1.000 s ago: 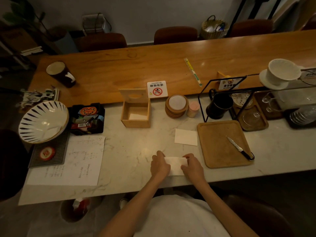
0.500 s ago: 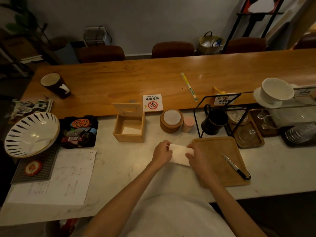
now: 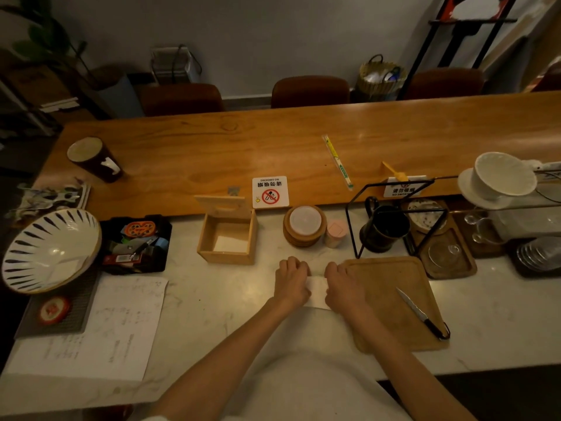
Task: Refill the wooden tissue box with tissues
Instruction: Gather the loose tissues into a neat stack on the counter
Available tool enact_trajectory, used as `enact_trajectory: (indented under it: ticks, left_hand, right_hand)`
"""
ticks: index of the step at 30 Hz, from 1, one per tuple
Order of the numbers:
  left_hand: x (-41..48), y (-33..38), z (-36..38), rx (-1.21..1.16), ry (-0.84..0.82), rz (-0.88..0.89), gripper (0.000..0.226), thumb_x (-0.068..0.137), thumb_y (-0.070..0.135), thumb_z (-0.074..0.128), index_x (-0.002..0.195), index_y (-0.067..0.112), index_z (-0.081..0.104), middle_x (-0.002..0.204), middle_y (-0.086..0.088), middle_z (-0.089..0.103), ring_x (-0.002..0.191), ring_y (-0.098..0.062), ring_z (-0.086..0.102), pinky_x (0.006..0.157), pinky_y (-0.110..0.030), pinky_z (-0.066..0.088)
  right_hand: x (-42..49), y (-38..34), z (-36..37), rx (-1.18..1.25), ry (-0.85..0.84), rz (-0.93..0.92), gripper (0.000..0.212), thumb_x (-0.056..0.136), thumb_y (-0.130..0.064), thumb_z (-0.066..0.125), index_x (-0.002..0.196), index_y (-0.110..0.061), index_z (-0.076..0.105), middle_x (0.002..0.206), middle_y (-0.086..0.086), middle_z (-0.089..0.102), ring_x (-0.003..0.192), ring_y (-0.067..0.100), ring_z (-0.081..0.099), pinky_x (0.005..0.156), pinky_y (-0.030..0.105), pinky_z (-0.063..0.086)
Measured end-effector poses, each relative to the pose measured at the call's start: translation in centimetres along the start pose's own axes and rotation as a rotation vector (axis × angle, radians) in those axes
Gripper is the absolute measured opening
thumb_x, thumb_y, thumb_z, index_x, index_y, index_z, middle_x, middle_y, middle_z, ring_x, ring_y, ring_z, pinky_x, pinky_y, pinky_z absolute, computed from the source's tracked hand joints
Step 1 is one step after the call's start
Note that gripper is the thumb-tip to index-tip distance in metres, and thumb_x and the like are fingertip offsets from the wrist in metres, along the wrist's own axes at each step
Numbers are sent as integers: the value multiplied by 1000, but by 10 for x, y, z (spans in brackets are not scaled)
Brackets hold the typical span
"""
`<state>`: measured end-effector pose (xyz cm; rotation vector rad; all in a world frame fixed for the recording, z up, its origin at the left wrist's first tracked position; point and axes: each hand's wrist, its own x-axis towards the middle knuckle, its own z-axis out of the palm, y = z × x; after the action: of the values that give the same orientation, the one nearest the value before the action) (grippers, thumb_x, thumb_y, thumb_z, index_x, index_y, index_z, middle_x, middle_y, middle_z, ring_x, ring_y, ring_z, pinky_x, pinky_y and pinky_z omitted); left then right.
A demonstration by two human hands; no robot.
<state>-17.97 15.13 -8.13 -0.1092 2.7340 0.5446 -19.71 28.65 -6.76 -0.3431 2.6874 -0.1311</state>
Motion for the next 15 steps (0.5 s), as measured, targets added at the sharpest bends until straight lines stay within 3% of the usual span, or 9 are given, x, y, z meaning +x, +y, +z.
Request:
enact_trajectory:
  ticks: [4,8,12,15]
  left_hand:
    - [-10,-6,2,-101,65,65,31,79,12,66,107,16,52,116,-4,54,112,-24,47,90,-30,38]
    - [-31,-19,-12,-654,118,133,24,85,0,59,103,13,50,94,-6,60,84,-11,57,75,-21,46]
    - [-51,-32,-14,-817,309,137,23,85,-1,61,99,17,65,98,-1,62,94,-5,58,86,-11,43]
    - [-57,-44,5,-836,321,80,28,82,-5,61,99,17,65,103,0,61,101,-4,57,91,-17,44]
  right_hand:
    - [-4,6,9,90,95,-134,34,81,-13,61,112,-20,53,116,2,53,110,23,46,87,31,40]
    - [-18,11,10,575,307,-332,25,85,-4,62,96,-27,57,101,-10,56,98,8,51,81,22,42]
    - [-37,-3,8,830,319,-368,30,89,-3,59,104,-29,58,105,-10,60,102,4,55,88,14,42]
    - [-39,-11,24,1042,272,-252,38,88,4,58,118,-19,59,116,-6,61,112,8,58,98,22,46]
